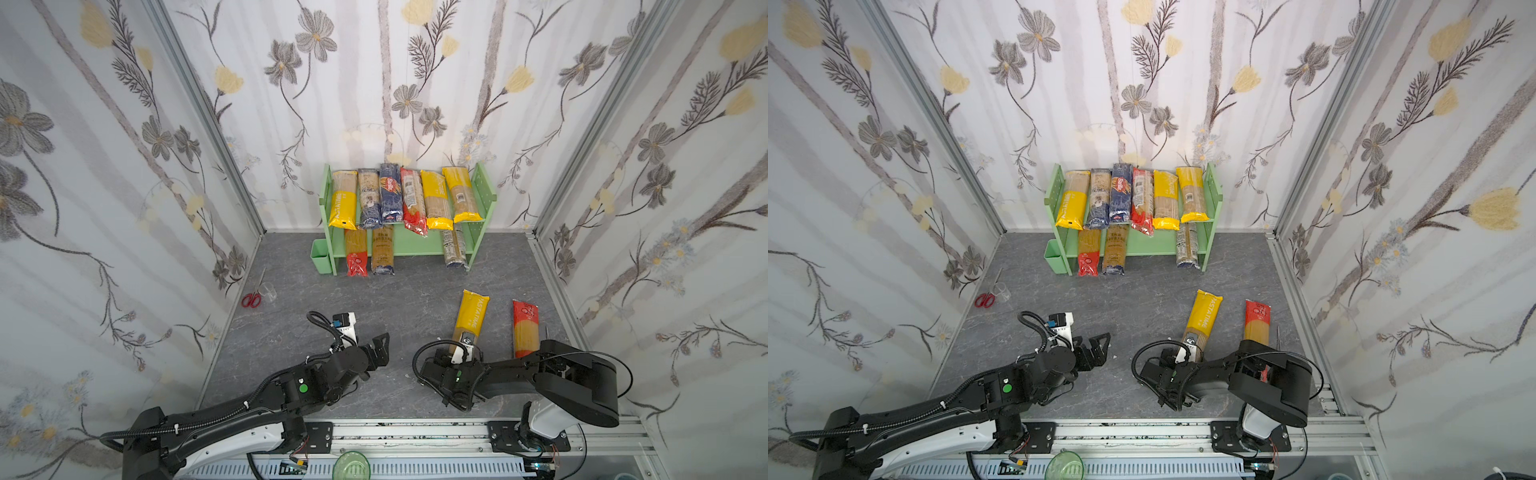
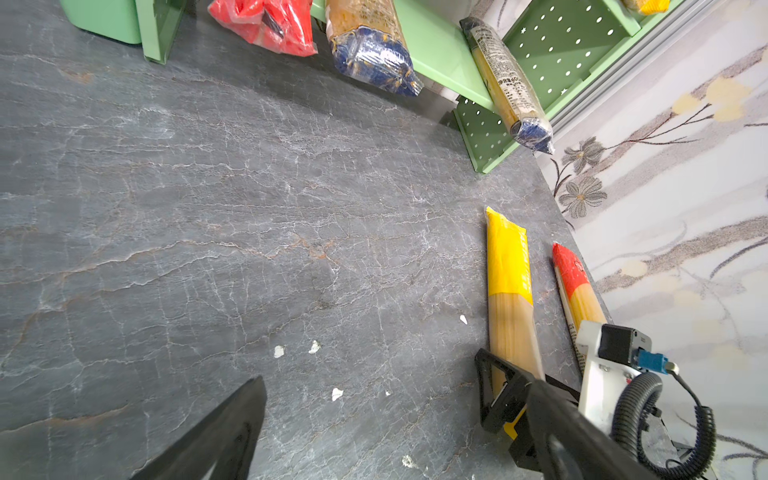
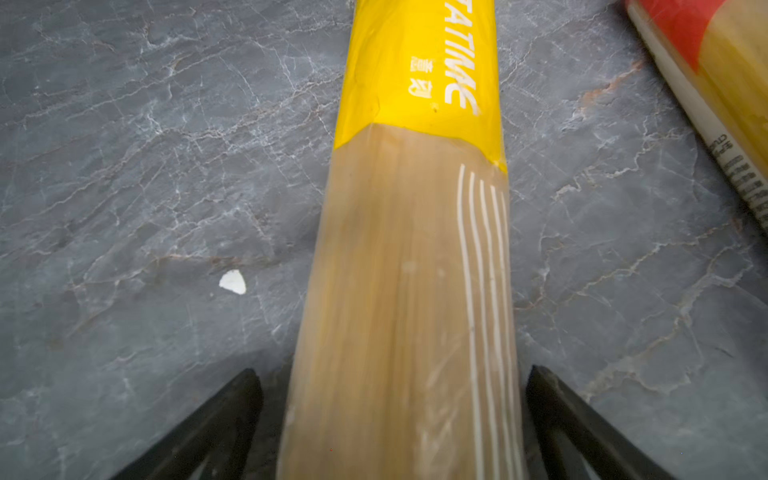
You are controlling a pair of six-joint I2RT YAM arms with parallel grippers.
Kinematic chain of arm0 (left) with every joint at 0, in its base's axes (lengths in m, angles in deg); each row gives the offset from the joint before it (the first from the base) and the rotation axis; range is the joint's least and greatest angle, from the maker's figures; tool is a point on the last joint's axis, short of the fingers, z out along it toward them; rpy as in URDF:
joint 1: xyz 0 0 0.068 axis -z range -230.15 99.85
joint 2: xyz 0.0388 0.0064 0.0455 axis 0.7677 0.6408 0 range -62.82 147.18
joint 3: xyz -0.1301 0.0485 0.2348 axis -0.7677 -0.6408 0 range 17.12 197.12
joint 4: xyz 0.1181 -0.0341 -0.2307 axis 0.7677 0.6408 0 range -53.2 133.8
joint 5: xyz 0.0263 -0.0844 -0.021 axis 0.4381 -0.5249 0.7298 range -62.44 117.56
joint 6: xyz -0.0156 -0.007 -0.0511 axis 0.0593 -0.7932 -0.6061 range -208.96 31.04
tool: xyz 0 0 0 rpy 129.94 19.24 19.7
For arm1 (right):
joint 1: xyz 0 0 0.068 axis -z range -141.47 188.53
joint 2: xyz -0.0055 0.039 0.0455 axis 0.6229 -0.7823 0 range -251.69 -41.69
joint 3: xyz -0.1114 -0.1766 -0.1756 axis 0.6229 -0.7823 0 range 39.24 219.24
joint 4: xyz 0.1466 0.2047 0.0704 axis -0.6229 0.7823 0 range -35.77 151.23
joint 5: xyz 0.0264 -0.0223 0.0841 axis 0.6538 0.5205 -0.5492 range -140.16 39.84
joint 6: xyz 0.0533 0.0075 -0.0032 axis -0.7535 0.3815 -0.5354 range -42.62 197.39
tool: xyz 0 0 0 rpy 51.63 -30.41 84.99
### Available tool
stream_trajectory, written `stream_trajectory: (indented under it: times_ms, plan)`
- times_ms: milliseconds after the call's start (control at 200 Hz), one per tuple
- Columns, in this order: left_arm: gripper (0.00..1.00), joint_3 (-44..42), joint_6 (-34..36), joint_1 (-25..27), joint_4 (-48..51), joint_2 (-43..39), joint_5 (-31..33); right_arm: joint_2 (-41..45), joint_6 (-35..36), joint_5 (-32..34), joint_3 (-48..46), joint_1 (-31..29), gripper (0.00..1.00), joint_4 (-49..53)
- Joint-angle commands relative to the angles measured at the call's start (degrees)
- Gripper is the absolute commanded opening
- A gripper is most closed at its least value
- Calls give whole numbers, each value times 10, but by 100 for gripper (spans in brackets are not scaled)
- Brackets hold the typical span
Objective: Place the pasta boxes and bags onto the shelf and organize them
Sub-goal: 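Lift and carry the Pastatime pack upright with the right gripper to the lower shelf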
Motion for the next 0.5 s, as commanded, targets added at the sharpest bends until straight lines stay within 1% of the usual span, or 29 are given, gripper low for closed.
stream_trajectory:
  times_ms: [0,55,90,160,285,360,415,495]
  plan:
    - [100,3,5,0,-6,-9,20,-18,7,-150,0,0,83,17]
    - [100,2,7,0,-6,-15,21,-19,8,-155,-1,0,64,15]
    - [100,2,9,0,-6,-19,21,-18,11,-156,-1,1,53,12]
    - [100,0,12,0,-5,-29,22,-13,18,-156,-1,0,41,6]
    - [100,-1,17,-1,-3,-46,23,2,34,-160,0,-3,29,-1]
    - [100,-3,20,-1,-1,-55,25,16,47,-157,4,-13,25,-4]
    - [100,-6,20,-1,1,-61,29,26,70,-150,13,-25,22,-6]
    - [100,-8,20,-1,4,-66,33,34,98,-136,38,-45,21,8]
